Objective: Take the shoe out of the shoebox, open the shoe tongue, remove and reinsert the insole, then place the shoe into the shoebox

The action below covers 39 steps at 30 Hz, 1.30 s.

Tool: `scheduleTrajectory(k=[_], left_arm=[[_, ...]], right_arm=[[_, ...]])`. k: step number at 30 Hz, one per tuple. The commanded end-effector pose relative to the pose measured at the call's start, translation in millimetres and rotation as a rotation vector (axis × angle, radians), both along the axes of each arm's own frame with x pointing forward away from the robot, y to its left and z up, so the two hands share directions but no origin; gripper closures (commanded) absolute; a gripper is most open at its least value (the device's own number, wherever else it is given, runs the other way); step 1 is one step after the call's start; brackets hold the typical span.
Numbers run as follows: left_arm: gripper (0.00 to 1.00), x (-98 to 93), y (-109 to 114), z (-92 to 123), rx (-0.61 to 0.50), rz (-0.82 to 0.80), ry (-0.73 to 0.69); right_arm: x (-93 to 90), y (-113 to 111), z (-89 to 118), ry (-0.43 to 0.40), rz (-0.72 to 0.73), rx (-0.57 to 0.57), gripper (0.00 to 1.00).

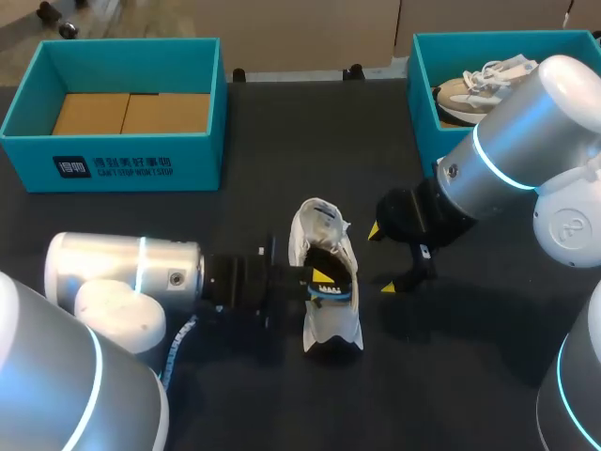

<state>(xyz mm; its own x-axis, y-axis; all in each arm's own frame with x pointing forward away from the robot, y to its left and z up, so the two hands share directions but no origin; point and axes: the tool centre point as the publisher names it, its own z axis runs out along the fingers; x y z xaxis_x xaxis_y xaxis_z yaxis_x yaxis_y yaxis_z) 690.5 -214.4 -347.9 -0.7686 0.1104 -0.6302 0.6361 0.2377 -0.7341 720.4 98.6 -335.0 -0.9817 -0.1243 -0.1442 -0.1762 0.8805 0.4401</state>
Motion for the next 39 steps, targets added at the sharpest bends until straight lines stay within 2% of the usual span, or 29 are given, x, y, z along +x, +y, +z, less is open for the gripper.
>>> scheduleTrajectory(k=[1, 8, 9, 10, 11, 14, 19, 31, 37, 39], left_arm=[[1.0, 6.3, -8.3, -5.1, 0.013, 0.005, -0.003], [1.0, 14.1, -3.1, -11.9, 0.022, 0.028, -0.001], [0.95, 12.6, -2.1, -10.0, 0.019, 0.028, -0.002], [0.73, 11.8, -1.9, -8.6, 0.015, 0.028, -0.004], [0.62, 10.3, -1.8, -5.5, 0.006, 0.027, -0.005], [0.58, 7.8, -1.3, 2.1, -0.013, 0.024, -0.011], [0.56, 4.7, -1.1, 15.8, -0.029, 0.019, -0.029], [0.57, -9.0, 2.2, 22.5, 0.005, 0.013, -0.006], [0.63, -13.1, 6.4, 19.0, 0.034, 0.039, 0.019], [0.7, -13.1, 6.6, 18.3, 0.038, 0.039, 0.021]], right_arm=[[-1.0, 1.5, -0.9, -0.003, -0.002, -0.003, 0.0], [-1.0, 1.5, -0.9, -0.003, -0.002, -0.003, 0.0], [-1.0, 1.5, -0.9, -0.003, -0.002, -0.003, 0.0], [-1.0, 1.5, -0.9, -0.003, -0.002, -0.003, 0.0], [-1.0, 1.5, -0.9, -0.003, -0.002, -0.003, 0.0], [-1.0, 1.5, -0.9, -0.003, -0.002, -0.003, 0.0], [-1.0, 1.5, -0.9, -0.003, -0.002, -0.003, 0.0], [-1.0, 1.5, -0.9, -0.003, -0.002, -0.003, 0.0], [-1.0, 1.5, -0.9, -0.003, -0.002, -0.003, 0.0], [-1.0, 1.5, -0.9, -0.003, -0.002, -0.003, 0.0]])
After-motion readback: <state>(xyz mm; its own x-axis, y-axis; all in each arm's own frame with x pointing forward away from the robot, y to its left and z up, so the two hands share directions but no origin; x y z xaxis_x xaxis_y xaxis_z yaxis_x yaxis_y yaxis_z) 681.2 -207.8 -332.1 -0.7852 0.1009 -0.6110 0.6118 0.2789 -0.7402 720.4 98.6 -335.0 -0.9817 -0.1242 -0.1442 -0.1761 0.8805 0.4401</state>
